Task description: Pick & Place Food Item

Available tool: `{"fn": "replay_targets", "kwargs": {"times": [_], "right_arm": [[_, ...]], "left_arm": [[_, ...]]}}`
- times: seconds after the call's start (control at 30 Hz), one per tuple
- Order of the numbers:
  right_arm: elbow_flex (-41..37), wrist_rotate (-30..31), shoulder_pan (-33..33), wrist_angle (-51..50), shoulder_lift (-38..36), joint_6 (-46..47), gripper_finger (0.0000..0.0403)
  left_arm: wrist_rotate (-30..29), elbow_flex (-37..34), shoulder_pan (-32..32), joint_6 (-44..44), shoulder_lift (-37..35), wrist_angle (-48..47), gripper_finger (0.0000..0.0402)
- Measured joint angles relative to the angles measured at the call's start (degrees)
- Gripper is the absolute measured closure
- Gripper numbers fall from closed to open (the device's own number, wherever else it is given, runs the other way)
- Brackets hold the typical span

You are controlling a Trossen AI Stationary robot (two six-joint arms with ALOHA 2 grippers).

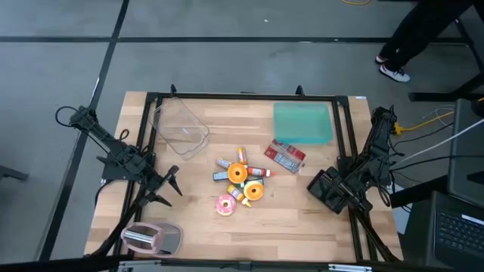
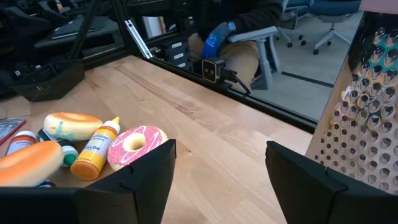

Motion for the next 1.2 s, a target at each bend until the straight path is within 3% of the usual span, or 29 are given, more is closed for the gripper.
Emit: {"fn": "replay_targets", "kwargs": {"times": [0.73,1.0,1.2], "right_arm": [[0.0,-0.2,0.0,0.0,0.0,0.0,0.0179],[0.0,11.2,0.0,0.2,0.0,-5.8,0.0179],[0.0,12.1,0.0,0.3,0.0,-15.7,0.0179]], "left_arm": [[0.0,0.0,0.0,0.0,0.0,0.0,0.0157],[0.0,0.0,0.0,0.0,0.0,0.0,0.0158],[0.0,0.0,0.0,0.0,0.0,0.0,0.0155]]}}
